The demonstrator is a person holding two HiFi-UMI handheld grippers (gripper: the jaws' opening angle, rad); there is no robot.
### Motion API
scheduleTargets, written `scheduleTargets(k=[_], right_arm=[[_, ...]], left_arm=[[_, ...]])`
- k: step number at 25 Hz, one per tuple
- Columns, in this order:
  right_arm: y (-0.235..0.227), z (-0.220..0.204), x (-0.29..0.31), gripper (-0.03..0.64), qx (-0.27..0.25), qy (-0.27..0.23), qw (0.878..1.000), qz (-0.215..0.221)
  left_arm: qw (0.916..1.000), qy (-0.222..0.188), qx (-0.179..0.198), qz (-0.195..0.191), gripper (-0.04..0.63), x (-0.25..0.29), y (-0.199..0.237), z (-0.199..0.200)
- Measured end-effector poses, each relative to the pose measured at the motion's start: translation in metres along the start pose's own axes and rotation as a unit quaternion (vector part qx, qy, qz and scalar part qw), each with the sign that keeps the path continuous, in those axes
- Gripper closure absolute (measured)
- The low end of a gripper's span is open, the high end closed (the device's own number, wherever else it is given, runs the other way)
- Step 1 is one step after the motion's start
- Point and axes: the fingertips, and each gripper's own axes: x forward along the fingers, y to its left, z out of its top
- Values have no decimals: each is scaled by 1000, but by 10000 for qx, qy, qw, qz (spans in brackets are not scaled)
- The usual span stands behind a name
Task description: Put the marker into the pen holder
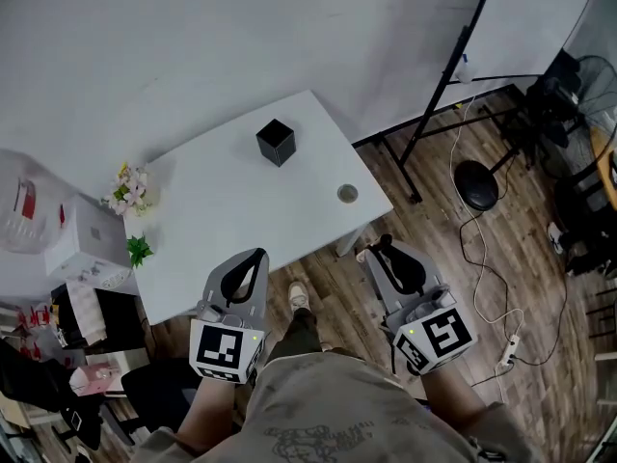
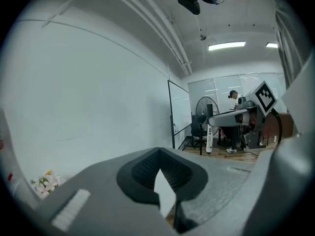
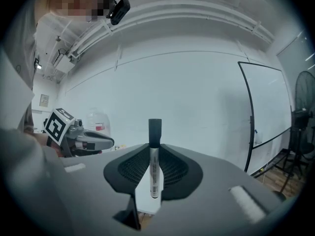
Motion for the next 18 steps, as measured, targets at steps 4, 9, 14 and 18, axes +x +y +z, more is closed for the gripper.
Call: scheduleTargets(k=[4, 9, 14, 18], right_arm=[[-11, 9, 39, 526, -151, 68, 9999, -45], [-24, 24, 92, 526, -222, 117, 9997, -40], [-34, 37, 150, 526, -258, 161, 9995, 19], [-35, 46, 190, 526, -255, 178, 9994, 117]], left_arm=[[10000, 31, -61, 12, 594, 24, 33, 3], [9999, -13, -155, 37, 594, 56, 80, 12], [9998, -44, -201, 28, 594, 87, 124, 17], [9997, -52, -221, -2, 594, 109, 155, 17]])
